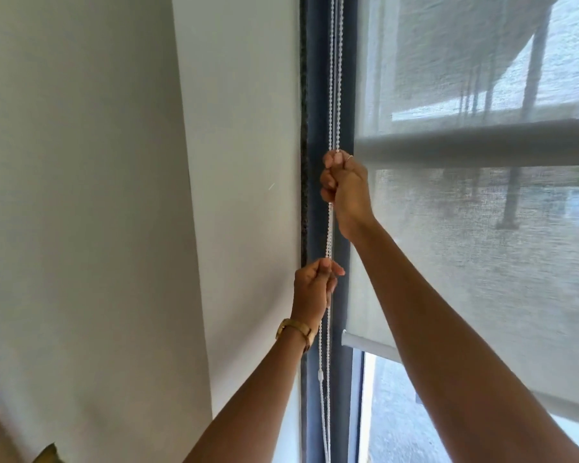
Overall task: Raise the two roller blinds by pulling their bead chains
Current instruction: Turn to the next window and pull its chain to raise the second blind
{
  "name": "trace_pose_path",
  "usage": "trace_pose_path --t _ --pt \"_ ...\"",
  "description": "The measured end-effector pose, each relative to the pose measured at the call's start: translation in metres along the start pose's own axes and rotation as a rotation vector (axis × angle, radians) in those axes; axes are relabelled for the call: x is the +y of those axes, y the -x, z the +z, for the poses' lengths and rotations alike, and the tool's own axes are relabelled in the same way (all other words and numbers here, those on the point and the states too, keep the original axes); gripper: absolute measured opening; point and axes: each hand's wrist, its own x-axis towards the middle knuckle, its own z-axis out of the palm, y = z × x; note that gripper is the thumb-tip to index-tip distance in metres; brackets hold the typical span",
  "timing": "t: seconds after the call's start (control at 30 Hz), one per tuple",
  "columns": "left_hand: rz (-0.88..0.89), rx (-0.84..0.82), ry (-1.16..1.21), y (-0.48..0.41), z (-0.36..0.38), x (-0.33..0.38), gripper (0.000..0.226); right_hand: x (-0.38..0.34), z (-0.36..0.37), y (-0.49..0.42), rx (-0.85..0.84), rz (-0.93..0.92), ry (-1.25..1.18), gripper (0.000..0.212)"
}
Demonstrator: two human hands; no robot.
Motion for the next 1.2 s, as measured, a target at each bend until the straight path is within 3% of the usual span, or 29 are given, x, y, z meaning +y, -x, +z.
trace_pose_path --t 0.17,0.3,0.5,0.67,0.8,0.93,1.1,1.2 --pt "-0.111 -0.095 0.045 -0.014 -0.006 0.018 0.041 0.010 -0.003 0.016 0.046 -0.029 -0.052 0.038" --pt "0.008 -0.069 0.125 -0.041 -0.002 0.069 0.043 0.042 -0.015 0.040 0.089 -0.022 0.009 0.035" --pt "0.110 -0.141 0.067 -0.081 0.013 0.143 0.054 0.092 -0.031 0.083 0.046 0.125 -0.070 0.040" --pt "0.170 -0.015 0.116 -0.099 0.029 0.166 0.044 0.116 -0.035 0.105 0.062 0.193 -0.108 0.040" --pt "0.244 0.099 0.074 -0.111 0.030 0.161 0.033 0.126 -0.036 0.110 0.056 0.209 -0.055 0.044" --pt "0.410 0.251 -0.082 -0.119 0.027 0.147 0.038 0.129 -0.035 0.104 -0.087 0.214 0.059 0.035" --pt "0.397 0.244 -0.089 -0.106 0.022 0.115 0.036 0.115 -0.052 0.071 -0.079 0.248 0.012 0.033" --pt "0.342 0.202 -0.090 -0.093 0.018 0.088 0.032 0.088 -0.057 0.040 -0.029 0.168 0.028 0.047"
